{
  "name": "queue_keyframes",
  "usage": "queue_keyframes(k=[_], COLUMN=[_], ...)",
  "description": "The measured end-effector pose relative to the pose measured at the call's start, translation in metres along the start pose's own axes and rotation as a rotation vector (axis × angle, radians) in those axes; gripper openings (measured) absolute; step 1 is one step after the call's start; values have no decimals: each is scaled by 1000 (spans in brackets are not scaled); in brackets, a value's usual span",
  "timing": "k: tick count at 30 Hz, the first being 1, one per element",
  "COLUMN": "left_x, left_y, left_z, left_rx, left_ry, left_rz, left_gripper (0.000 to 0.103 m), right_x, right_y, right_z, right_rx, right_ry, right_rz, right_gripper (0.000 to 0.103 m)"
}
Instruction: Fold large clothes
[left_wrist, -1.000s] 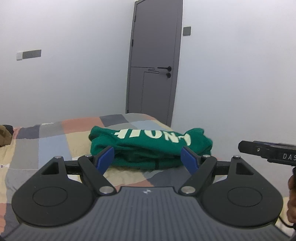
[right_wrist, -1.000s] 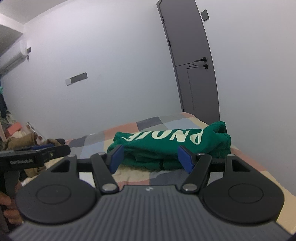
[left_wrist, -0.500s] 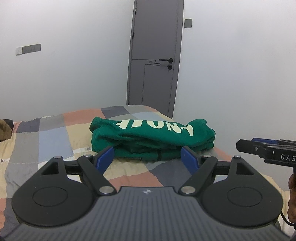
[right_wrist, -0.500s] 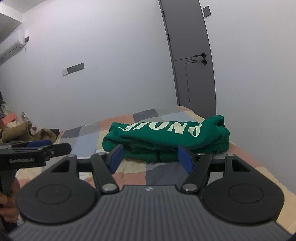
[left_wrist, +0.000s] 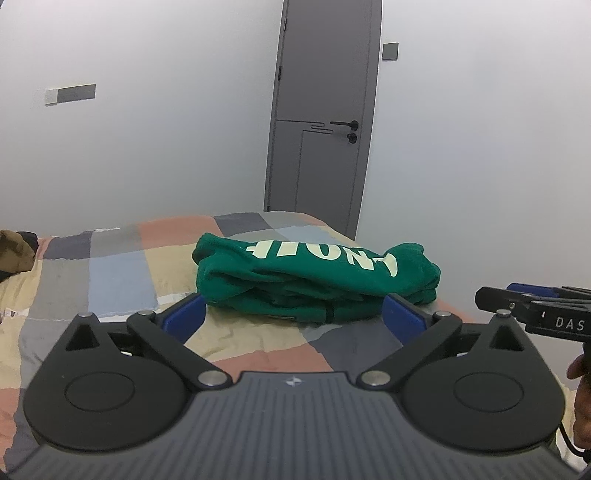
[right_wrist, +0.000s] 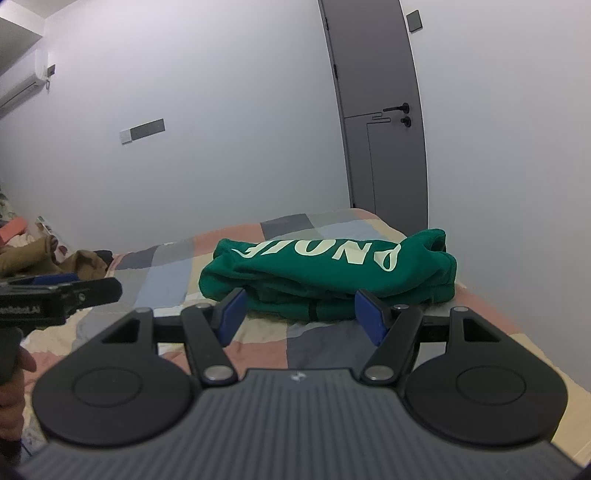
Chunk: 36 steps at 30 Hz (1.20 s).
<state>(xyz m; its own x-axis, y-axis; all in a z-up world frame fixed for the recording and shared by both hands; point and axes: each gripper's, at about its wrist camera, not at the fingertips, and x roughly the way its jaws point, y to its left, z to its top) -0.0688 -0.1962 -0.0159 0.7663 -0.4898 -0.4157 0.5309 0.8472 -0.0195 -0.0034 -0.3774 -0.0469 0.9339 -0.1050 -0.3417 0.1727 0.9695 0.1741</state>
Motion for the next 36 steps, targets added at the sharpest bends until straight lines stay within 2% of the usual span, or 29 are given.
queue_keyframes(k=[2, 5, 36], left_x=[0, -2, -13], left_y=[-1, -1, -1], left_z=[0, 1, 3], left_rx=[-2, -9, -43], left_ry=[-2, -5, -2], left_rz=[5, 3, -15], left_gripper=[103, 103, 103], right_x=[-2, -4, -6], right_y=[0, 2, 4], right_z=[1, 3, 1], right_rx=[-4, -20, -7], right_ry=[-17, -20, 24], right_rz=[-3, -20, -19], right_gripper=[89, 103, 103])
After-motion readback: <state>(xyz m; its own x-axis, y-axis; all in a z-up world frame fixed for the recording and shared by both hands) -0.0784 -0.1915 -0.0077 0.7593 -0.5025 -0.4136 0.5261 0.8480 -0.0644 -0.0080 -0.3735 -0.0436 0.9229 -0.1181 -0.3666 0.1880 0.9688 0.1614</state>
